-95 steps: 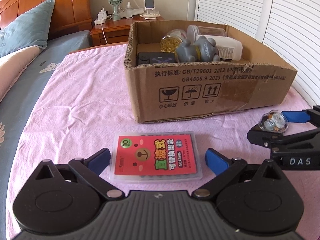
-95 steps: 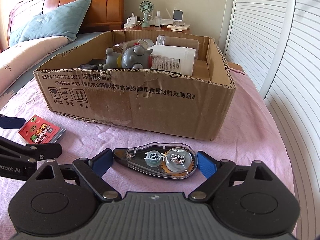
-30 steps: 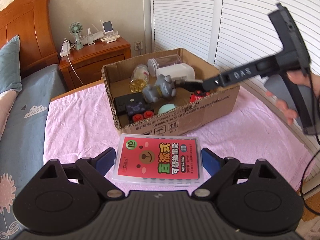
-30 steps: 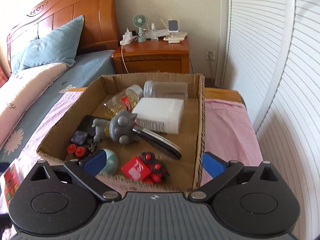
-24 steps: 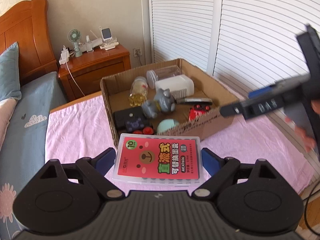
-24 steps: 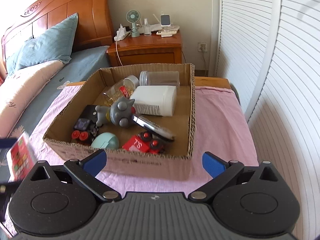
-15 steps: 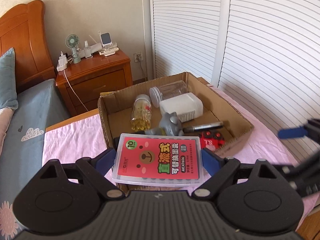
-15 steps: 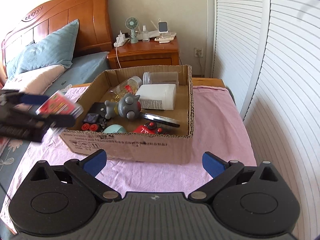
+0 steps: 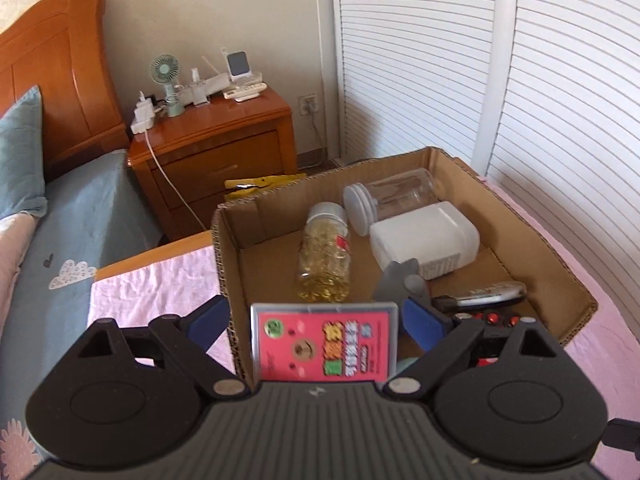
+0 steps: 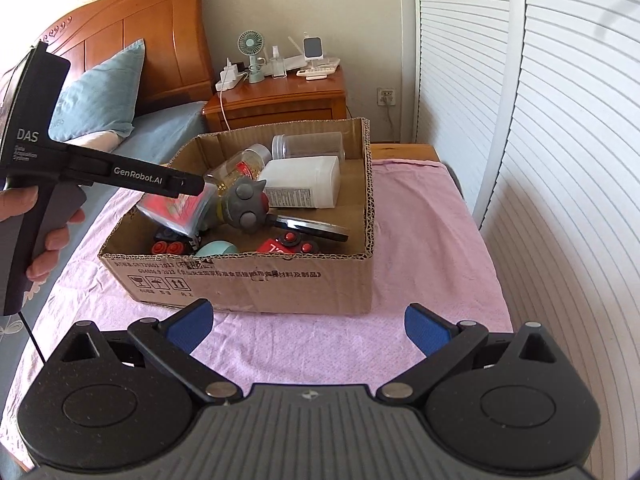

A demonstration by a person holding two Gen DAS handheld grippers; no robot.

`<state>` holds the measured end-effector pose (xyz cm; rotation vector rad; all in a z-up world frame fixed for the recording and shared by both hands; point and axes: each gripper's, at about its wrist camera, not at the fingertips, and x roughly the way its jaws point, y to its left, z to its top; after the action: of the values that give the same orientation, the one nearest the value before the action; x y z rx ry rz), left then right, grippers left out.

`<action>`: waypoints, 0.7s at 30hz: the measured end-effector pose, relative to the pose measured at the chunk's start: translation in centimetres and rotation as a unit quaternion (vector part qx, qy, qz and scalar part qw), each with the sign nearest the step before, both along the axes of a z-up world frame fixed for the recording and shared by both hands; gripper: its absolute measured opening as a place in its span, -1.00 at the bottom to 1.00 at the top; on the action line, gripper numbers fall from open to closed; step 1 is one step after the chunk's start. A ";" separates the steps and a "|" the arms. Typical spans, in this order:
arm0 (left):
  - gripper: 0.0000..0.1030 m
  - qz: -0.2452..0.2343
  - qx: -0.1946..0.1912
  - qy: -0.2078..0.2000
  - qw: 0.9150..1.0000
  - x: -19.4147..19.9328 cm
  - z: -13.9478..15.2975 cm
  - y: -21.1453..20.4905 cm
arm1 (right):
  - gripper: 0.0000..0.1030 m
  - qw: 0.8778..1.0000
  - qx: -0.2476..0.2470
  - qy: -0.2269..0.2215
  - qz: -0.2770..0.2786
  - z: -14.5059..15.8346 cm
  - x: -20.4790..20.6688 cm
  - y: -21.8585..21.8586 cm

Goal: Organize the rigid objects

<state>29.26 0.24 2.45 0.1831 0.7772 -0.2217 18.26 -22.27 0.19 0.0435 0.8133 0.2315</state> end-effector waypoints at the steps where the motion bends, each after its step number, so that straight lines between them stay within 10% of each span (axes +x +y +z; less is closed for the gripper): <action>1: 0.83 0.000 0.001 -0.003 1.000 -0.2 0.2 0.0 | 1.00 1.000 0.000 0.000 0.001 0.0 0.0 0.0; 21: 0.94 0.072 0.052 -0.048 0.995 -13.5 4.4 -1.3 | 1.00 0.998 -0.049 0.002 -0.030 2.1 -1.9 1.4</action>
<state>15.74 -1.03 6.87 0.2347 0.7031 -0.0358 16.34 -20.83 2.34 -0.0238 0.8254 0.1352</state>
